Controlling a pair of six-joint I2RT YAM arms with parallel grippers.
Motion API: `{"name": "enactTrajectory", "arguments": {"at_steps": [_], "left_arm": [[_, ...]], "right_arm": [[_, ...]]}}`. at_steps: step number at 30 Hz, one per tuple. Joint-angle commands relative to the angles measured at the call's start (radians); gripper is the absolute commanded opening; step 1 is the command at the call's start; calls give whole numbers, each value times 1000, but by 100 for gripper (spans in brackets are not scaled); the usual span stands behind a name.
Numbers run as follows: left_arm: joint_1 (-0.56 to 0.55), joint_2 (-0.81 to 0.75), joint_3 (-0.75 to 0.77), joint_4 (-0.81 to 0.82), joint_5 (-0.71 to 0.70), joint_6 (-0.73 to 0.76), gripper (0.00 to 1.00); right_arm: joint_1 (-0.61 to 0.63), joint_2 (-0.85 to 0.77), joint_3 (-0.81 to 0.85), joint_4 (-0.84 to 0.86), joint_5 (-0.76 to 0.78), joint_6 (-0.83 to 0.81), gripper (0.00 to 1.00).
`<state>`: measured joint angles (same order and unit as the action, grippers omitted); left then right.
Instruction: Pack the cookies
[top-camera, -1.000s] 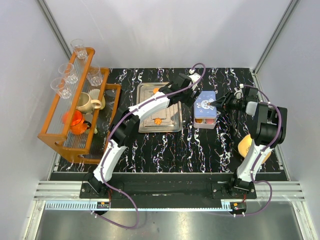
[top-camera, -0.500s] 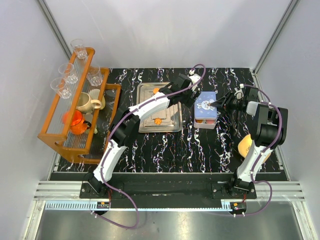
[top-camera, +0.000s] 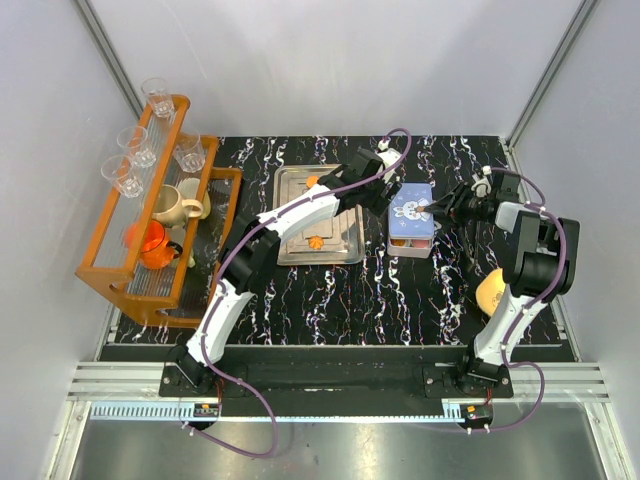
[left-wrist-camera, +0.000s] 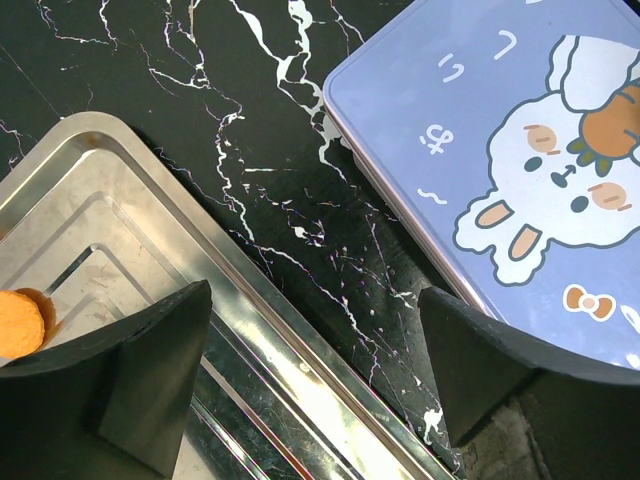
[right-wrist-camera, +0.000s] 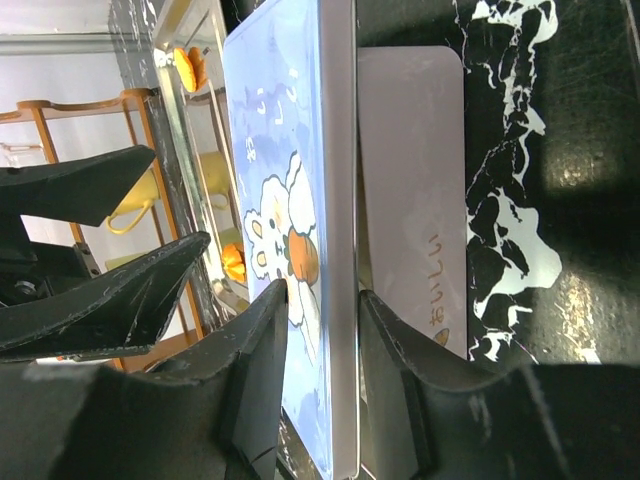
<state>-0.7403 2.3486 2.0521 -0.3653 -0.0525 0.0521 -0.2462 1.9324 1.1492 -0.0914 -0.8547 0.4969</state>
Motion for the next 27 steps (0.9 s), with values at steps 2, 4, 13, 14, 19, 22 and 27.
{"name": "enactTrajectory", "arguments": {"at_steps": [2, 4, 13, 14, 19, 22, 27], "left_arm": [[-4, -40, -3, 40, -1, 2, 88], [-4, -41, -6, 42, 0, 0, 88], [-4, -48, -14, 45, 2, -1, 88], [-4, -46, -15, 43, 3, -3, 88], [-7, -43, -13, 42, 10, -11, 88], [-10, -41, -12, 40, 16, -17, 88], [-11, -41, -4, 32, 28, -31, 88]], "right_arm": [[-8, -53, 17, -30, 29, -46, 43], [-8, -53, 18, -39, 32, -50, 43], [-8, -61, 20, -74, 60, -84, 43], [-8, -61, 21, -74, 63, -86, 43], [-10, -53, 29, -79, 69, -93, 43], [-11, -53, 32, -80, 71, -93, 43], [-18, -56, 35, -84, 77, -100, 43]]}}
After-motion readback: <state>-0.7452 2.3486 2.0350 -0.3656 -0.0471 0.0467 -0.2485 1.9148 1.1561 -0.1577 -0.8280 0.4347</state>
